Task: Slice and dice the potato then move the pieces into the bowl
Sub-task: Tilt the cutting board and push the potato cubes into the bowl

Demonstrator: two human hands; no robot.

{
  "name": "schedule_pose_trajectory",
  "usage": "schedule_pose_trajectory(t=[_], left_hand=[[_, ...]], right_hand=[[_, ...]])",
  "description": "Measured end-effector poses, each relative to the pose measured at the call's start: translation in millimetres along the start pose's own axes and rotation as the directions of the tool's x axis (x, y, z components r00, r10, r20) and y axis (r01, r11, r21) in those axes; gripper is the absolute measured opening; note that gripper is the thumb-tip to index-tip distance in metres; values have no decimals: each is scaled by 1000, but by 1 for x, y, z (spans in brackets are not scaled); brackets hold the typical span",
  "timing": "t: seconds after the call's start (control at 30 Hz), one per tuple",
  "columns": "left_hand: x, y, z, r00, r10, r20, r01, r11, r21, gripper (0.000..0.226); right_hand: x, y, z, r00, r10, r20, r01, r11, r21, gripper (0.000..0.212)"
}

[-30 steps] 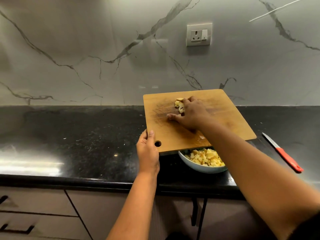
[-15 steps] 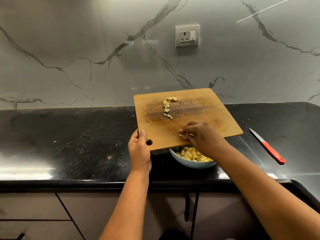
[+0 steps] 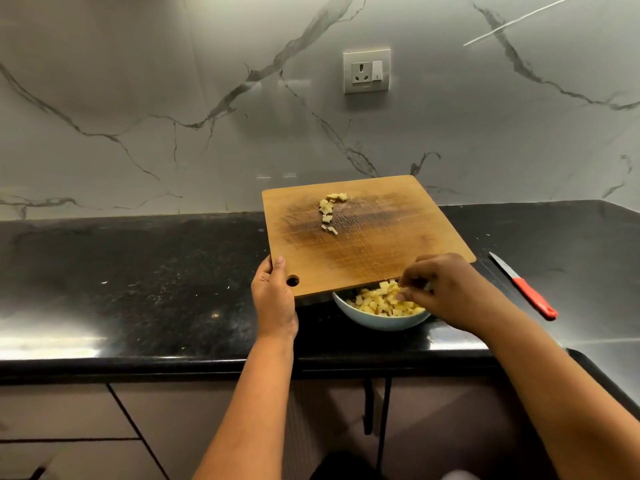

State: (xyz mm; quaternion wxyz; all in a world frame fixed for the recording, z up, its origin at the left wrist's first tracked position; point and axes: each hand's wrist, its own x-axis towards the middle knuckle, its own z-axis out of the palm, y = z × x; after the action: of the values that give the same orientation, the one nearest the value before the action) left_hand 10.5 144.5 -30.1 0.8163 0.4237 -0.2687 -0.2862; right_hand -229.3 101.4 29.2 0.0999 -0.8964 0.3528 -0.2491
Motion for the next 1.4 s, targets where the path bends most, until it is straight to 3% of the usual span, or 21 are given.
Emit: schedule_pose_trajectory(t=[0.1, 0.2, 0.33, 0.4, 0.53, 0.63, 0.7, 0.83, 0.9, 1.07, 1.4], left_hand=[[0, 1, 0, 1000, -3, 0, 3, 1000, 5, 25], [1, 0, 0, 1000, -10, -5, 10, 1000, 8, 24], [-1, 2, 1, 1000, -4, -14, 5, 1000, 27, 24], [-2, 3, 1, 1000, -5, -21, 5, 1000, 27, 23], [-2, 4, 2, 999, -2, -32, 3, 999, 34, 23], [-1, 3, 2, 1000, -1, -28, 2, 999, 33, 24], [-1, 2, 2, 999, -8, -38, 9, 1000, 27, 25], [1, -1, 1, 999, -21, -46, 21, 1000, 4, 25], [2, -2, 1, 999, -19, -45, 19, 1000, 5, 25], [1, 0, 1, 999, -22, -26, 22, 1000, -15, 25], [3, -2, 0, 999, -17, -33, 17, 1000, -5, 25]], right_hand=[[4, -7, 6, 994, 41, 103, -42, 999, 11, 12], [15, -13, 19, 990, 38, 137, -24, 995, -101, 17], [15, -20, 23, 998, -28, -50, 15, 969, -246, 7], [16, -19, 16, 997, -9, -73, 2, 996, -93, 13], [33, -19, -4, 993, 105, 61, -111, 988, 105, 40], [61, -20, -6, 976, 76, -202, -49, 990, 133, 30], [88, -16, 0, 967, 96, -237, -68, 990, 124, 21], [137, -18, 18, 983, 163, -78, -161, 986, 32, 76], [158, -18, 26, 983, 178, -54, -179, 984, -12, 85], [186, -19, 37, 987, 149, -51, -154, 983, -101, 71], [161, -34, 47, 980, -195, -38, 188, 973, -136, 34]])
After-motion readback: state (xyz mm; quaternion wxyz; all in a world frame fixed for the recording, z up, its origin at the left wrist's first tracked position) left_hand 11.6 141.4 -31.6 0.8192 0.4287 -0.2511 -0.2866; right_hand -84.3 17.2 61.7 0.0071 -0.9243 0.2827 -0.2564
